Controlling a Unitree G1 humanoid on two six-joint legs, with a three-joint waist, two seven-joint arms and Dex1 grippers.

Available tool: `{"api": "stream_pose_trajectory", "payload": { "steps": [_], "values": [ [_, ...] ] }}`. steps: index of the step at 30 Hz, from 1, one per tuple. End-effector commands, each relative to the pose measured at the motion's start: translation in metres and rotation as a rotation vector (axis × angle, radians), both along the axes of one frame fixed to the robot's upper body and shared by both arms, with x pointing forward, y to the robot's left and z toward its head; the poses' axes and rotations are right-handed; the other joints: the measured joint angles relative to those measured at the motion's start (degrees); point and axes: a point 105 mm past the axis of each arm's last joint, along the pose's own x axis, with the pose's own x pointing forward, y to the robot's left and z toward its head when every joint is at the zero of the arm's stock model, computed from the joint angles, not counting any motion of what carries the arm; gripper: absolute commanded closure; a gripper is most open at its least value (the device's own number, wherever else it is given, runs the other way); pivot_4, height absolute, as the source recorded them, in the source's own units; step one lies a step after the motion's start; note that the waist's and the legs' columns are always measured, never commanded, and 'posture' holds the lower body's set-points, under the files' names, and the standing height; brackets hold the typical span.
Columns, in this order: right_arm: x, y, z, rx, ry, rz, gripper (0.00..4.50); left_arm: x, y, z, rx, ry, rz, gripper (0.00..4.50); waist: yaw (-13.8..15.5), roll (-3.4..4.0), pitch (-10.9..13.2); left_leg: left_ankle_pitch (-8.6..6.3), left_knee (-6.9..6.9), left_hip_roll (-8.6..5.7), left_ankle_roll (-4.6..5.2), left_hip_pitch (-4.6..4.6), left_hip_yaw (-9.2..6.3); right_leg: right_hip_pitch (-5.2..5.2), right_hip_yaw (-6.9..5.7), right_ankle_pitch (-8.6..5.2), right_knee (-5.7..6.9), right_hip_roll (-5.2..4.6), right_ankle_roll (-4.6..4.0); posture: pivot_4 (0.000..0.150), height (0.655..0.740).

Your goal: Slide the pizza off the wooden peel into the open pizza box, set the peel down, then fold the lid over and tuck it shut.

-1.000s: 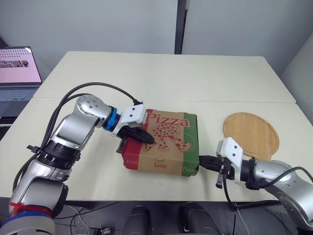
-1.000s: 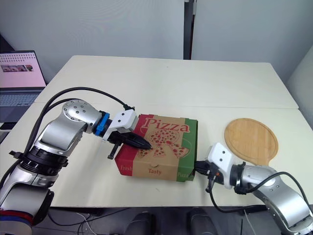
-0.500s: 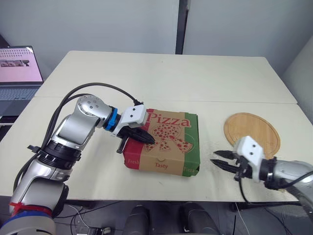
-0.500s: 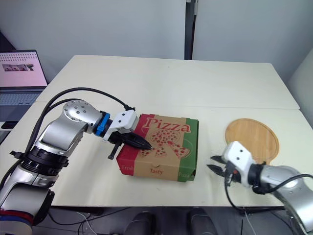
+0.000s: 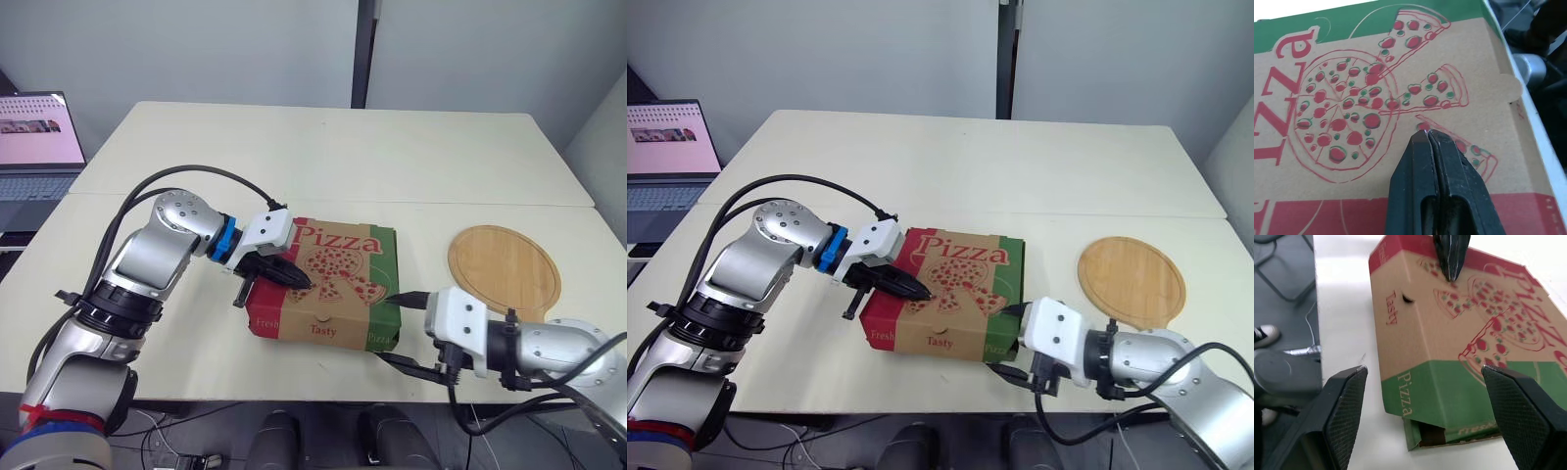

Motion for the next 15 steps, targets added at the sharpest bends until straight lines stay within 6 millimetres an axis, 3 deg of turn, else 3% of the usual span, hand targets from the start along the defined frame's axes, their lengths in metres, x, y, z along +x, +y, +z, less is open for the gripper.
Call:
{"api": "stream_pose_trajectory", "payload": {
  "steps": [1, 15],
  "values": [
    [0.006, 0.004, 0.004, -0.013, -0.078, 0.001, 0.48, -0.004, -0.002, 0.011, -0.012, -0.028, -0.029, 4.5, 0.0, 0.0, 0.0, 0.0, 0.0, 0.0, 0.0, 0.0, 0.0, 0.0, 0.0, 0.0, 0.0, 0.0, 0.0, 0.15, 0.74],
    [0.024, 0.003, 0.01, 0.009, -0.137, -0.064, 0.48, -0.008, -0.003, 0.012, 0.007, -0.036, -0.064, 4.5, 0.0, 0.0, 0.0, 0.0, 0.0, 0.01, 0.0, 0.01, -0.01, 0.0, -0.01, 0.0, 0.01, 0.0, 0.0, 0.15, 0.74]
  ]
}}
